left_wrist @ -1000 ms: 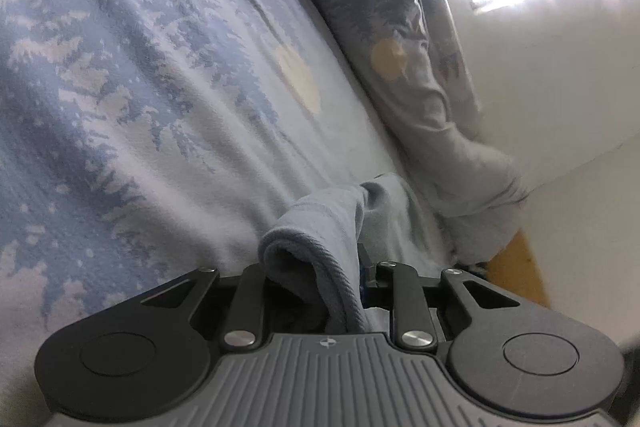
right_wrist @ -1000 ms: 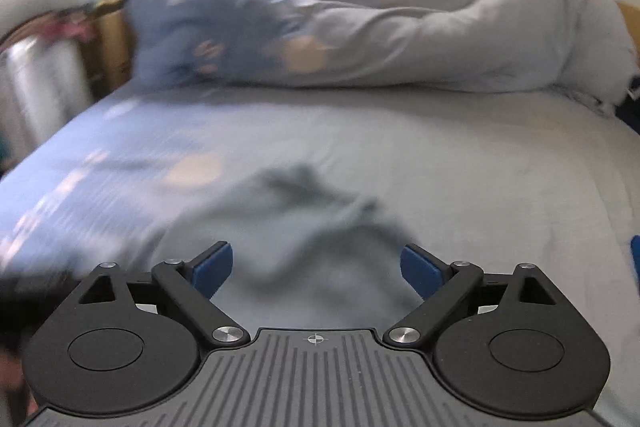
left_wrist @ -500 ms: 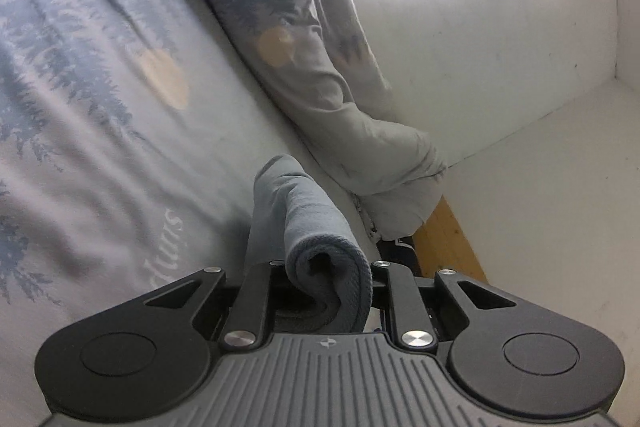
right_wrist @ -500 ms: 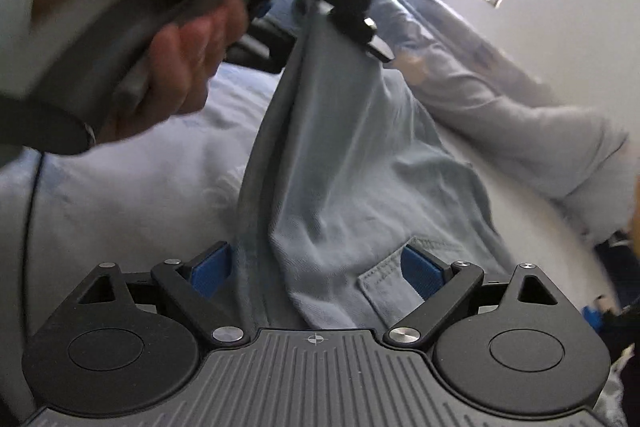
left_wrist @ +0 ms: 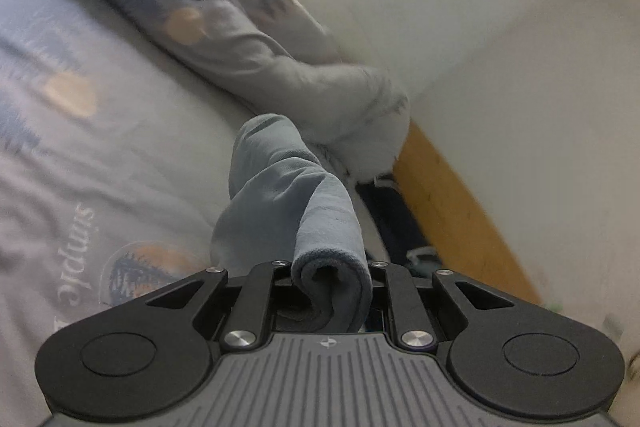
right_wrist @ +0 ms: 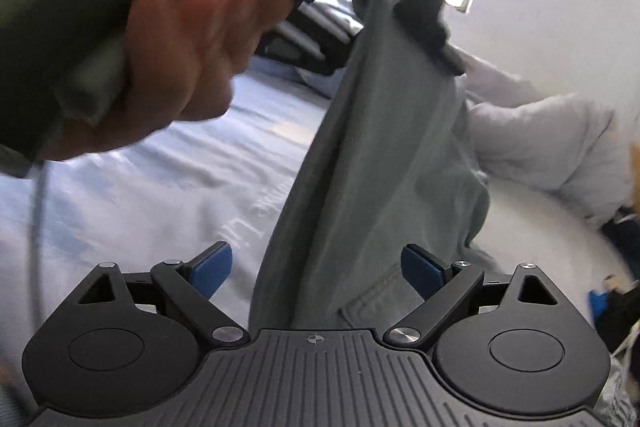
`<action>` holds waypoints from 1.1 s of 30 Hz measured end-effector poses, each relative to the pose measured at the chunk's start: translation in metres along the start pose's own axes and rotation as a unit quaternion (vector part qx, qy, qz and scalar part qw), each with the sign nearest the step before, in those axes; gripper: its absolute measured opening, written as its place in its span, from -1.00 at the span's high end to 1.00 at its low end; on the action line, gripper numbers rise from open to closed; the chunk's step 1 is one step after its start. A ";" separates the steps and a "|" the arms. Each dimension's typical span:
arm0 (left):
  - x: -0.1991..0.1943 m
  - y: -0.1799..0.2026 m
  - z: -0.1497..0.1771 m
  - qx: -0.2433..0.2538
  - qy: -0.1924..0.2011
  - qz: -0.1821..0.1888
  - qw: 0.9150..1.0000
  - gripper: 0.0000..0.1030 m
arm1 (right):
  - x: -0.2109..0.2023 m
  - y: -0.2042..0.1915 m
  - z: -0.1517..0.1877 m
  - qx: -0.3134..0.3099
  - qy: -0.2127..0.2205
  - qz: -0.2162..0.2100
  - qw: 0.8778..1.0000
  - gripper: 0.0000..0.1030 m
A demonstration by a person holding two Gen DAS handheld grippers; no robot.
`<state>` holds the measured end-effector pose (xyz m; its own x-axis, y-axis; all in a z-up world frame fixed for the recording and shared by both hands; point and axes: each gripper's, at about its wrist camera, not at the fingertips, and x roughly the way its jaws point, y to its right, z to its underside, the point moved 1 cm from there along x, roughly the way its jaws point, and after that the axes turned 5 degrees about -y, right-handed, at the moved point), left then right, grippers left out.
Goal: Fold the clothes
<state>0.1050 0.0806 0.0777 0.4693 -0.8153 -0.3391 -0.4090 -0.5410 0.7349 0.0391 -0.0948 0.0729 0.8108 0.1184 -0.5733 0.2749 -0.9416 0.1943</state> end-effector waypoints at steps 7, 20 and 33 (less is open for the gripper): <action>-0.006 0.054 0.037 0.063 -0.027 -0.009 0.998 0.65 | -0.089 0.115 0.032 0.114 0.016 -0.012 0.993 -0.86; 0.007 0.104 0.125 0.085 -0.073 -0.023 0.993 0.64 | -0.013 0.302 0.015 0.512 -0.066 -0.137 0.845 -0.88; 0.049 0.134 0.119 0.094 -0.090 -0.028 0.991 0.64 | 0.006 0.310 0.037 0.506 -0.075 -0.177 0.841 0.58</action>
<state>-0.0200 -0.0561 0.0897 0.3555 -0.7975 -0.4876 -0.5330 -0.6014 0.5951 0.1102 -0.3973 0.0998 0.6760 0.4784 -0.5605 -0.1558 -0.6507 -0.7432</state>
